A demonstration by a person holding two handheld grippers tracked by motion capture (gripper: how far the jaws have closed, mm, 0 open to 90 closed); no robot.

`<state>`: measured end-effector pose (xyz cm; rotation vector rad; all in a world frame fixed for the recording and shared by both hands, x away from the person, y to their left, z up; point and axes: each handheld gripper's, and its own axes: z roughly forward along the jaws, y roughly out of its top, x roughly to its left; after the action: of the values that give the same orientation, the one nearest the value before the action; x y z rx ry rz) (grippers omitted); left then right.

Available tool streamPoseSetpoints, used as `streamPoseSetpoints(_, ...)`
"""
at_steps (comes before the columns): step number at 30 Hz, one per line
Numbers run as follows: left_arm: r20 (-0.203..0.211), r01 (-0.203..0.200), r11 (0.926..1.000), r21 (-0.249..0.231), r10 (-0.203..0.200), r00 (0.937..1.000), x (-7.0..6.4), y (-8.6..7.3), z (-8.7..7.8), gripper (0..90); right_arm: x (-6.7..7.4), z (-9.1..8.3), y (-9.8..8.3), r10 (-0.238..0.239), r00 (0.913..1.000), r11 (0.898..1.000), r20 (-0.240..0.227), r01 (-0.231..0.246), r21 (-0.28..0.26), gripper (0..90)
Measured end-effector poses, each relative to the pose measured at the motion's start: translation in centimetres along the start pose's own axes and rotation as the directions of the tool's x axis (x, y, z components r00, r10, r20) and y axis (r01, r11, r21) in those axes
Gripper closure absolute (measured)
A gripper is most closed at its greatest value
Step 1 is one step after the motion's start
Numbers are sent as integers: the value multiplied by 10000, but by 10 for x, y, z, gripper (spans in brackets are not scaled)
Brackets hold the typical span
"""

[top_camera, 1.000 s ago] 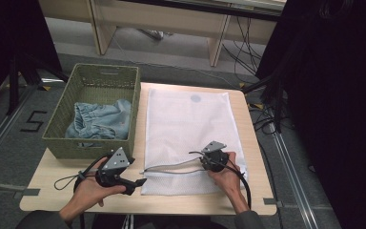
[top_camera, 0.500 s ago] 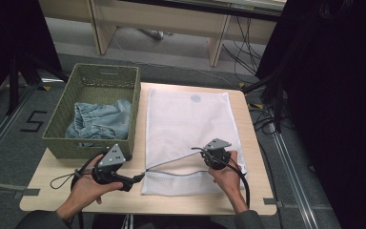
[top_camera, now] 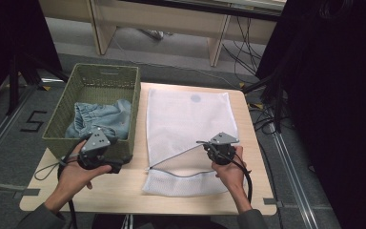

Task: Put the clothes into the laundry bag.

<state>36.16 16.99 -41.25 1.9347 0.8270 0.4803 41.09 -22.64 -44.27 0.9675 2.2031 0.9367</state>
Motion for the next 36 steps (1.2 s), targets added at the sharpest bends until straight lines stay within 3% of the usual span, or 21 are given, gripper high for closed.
streamPoseSetpoints(5, -764, 153, 9995, 258, -133, 9970, 24, 9, -8, 196, -3, -7, 9, 44, 10000, 9994, 27, -43, -342, 889)
streamPoseSetpoints(7, -1126, 50, 9972, 749, 35, 9936, 42, 16, -10, 183, -4, -11, 14, 6, 10000, 9991, 0, -6, -430, 890)
streamPoseSetpoints(8, -1126, 50, 9972, 749, 35, 9936, 42, 16, -10, 172, -4, -11, 14, 6, 10000, 9991, 0, -6, -430, 890)
streamPoseSetpoints(11, -1056, -182, 9872, 1585, 353, 9938, 63, 24, -4, 158, -3, -13, 15, 64, 10000, 9986, -41, -66, -528, 889)
streamPoseSetpoints(12, -997, 16, 9844, 1759, 162, 9949, 73, 28, 2, 158, 0, -14, 15, 289, 9996, 9988, -72, -292, -404, 889)
streamPoseSetpoints(13, -997, 16, 9844, 1759, 162, 9949, 73, 28, 2, 158, 0, -14, 15, 289, 9996, 9988, -72, -292, -404, 889)
streamPoseSetpoints(15, -604, 18, 9703, 2418, 132, 9981, 86, 32, 7, 158, -1, -12, 14, 47, 10000, 9989, -41, -49, -473, 889)
streamPoseSetpoints(18, -575, 93, 9620, 2730, 66, 9983, 99, 33, 15, 157, -2, -12, 13, -6, 9999, 9993, -120, 2, -370, 888)
streamPoseSetpoints(20, -464, 222, 9458, 3240, -76, 9989, 111, 32, 21, 157, -2, -11, 13, -8, 9999, 9992, -100, 4, -411, 888)
streamPoseSetpoints(21, -464, 222, 9458, 3240, -76, 9989, 111, 32, 21, 157, -2, -11, 13, -8, 9999, 9992, -100, 4, -411, 888)
streamPoseSetpoints(23, -244, -147, 9283, 3716, 256, 9994, 117, 33, 23, 157, -2, -11, 12, -57, 9999, 9992, -113, 52, -405, 888)
streamPoseSetpoints(24, -326, -253, 9275, 3730, 404, 9987, 118, 34, 25, 156, -2, -11, 12, -75, 9999, 9992, -142, 69, -386, 887)
streamPoseSetpoints(25, -208, -366, 9212, 3873, 484, 9986, 119, 35, 25, 156, -2, -11, 12, -75, 9999, 9992, -142, 69, -386, 887)
streamPoseSetpoints(26, 123, -583, 9136, 4025, 583, 9982, 119, 37, 27, 156, -2, -10, 12, -70, 9999, 9992, -145, 64, -389, 887)
streamPoseSetpoints(27, 297, -722, 9114, 4052, 658, 9974, 119, 37, 29, 156, -3, -10, 11, -63, 9998, 9995, -181, 57, -326, 888)
streamPoseSetpoints(28, 519, -936, 9003, 4251, 790, 9955, 118, 38, 32, 157, -1, -10, 11, 95, 9998, 9995, -196, -101, -300, 888)
streamPoseSetpoints(30, 976, -1408, 8742, 4647, 1074, 9894, 118, 38, 41, 154, -3, -9, 10, -34, 9998, 9996, -193, 28, -288, 888)
streamPoseSetpoints(31, 989, -1429, 8617, 4868, 1082, 9892, 119, 38, 45, 156, -2, -9, 10, -32, 9998, 9996, -182, 27, -298, 888)
streamPoseSetpoints(33, 989, -1393, 8467, 5134, 1028, 9898, 122, 38, 55, 144, -2, -10, 10, -25, 9998, 9995, -177, 20, -319, 888)
streamPoseSetpoints(35, 1168, -1406, 8241, 5487, 909, 9890, 125, 38, 63, 145, -2, -10, 10, -17, 9998, 9995, -199, 11, -308, 888)
streamPoseSetpoints(36, 1391, -1486, 7929, 5909, 813, 9869, 129, 36, 72, 164, -2, -9, 10, -17, 9998, 9996, -201, 12, -280, 888)
